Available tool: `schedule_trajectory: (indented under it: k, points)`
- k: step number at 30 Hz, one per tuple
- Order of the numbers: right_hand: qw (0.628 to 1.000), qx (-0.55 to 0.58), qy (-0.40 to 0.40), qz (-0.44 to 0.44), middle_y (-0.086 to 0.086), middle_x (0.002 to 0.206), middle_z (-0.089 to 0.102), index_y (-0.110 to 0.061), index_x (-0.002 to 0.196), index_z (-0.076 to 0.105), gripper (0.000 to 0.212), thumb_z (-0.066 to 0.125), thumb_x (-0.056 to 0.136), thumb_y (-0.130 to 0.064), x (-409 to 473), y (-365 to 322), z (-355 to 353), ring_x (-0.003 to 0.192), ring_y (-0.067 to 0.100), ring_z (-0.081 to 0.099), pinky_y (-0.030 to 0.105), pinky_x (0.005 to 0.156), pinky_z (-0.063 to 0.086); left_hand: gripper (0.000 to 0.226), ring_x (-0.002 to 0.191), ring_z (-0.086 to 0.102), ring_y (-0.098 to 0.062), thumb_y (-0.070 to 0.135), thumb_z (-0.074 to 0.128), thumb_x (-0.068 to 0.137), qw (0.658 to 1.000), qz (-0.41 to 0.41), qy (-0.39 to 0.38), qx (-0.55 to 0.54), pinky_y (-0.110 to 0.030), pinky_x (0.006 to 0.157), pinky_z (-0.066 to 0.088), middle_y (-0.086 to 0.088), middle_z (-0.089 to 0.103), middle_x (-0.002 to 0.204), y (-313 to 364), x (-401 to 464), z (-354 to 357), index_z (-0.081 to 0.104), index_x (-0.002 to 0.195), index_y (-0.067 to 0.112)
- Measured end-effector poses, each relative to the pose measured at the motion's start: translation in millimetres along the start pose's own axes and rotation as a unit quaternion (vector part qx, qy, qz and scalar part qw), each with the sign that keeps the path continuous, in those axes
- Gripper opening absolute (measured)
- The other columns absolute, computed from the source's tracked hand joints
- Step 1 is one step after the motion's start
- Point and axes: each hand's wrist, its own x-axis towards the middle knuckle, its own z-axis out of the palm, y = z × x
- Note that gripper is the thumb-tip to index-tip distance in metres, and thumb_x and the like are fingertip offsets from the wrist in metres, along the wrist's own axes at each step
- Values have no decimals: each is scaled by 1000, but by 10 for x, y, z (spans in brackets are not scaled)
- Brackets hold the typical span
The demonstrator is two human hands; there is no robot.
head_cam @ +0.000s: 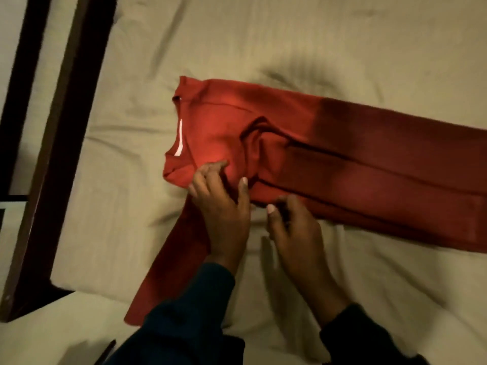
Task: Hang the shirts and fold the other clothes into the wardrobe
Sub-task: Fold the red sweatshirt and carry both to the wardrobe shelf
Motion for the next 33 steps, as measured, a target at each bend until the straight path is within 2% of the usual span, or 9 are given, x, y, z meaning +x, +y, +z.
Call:
schedule_trajectory:
  k: [6,9,12,15,19,24,28,31,33]
  points:
    - [952,134,-111,250,-12,106,71,-26,117,62,32,69,90,-41,-579,-257,773,94,2,68,16,80,54,20,104,53,-21,16,57,96,995,-71,-62,-27,-39,92,45,-6,58,110,-852,-158,-685,61,114,9]
    - [901,246,-195,299,-13,111,74,-22,118,67,28,70,91,-26,-851,-307,878,103,3,69,25,94,55,17,97,56,-5,9,58,97,982,-120,-136,-56,-21,88,48,-4,62,111,-1132,-136,-940,64,112,13]
    - [891,250,-235,297,-16,115,72,-24,130,60,39,69,92,-23,-1045,-399,1018,106,3,67,24,87,57,14,99,61,-1,11,60,97,968,-123,-202,-77,-7,83,43,3,67,108,-1330,-66,-1118,66,108,17]
    - [872,281,-264,302,-17,116,72,-28,127,58,32,63,96,-19,-1036,-518,1122,113,8,66,32,94,56,13,97,66,-3,15,60,98,939,-141,-286,-132,-15,82,50,10,72,101,-1388,90,-1171,68,106,21]
    - [861,332,-280,265,-5,124,70,-20,127,60,32,56,98,-7,-881,-669,1128,119,11,63,25,98,51,14,97,68,-4,14,59,99,905,-152,-358,-174,-19,87,51,10,74,100,-1328,298,-1118,70,103,22]
    - [847,391,-290,213,7,118,72,-17,110,75,25,67,90,-6,-591,-901,922,113,19,67,28,94,53,29,111,65,-14,3,52,101,833,-152,-468,-252,-39,103,51,-5,70,116,-1249,570,-1243,62,125,14]
    - [750,607,-213,151,16,115,72,-6,111,75,33,76,82,-21,-165,-1076,489,109,23,69,33,97,53,51,114,51,8,50,68,88,876,77,-472,-52,-29,107,45,25,58,125,-913,644,-1073,51,136,40]
    - [706,700,-29,101,26,119,67,10,120,62,38,48,103,-21,270,-925,51,112,32,65,35,103,45,77,134,33,-8,67,66,76,914,40,-383,-128,-27,114,28,20,35,148,-804,772,-1000,43,146,45]
    - [651,744,55,140,19,127,66,4,128,59,37,57,96,-16,436,-646,-186,114,28,66,37,96,52,77,127,33,-12,69,61,72,934,116,-331,-69,-25,107,26,14,40,141,-704,884,-811,48,143,42]
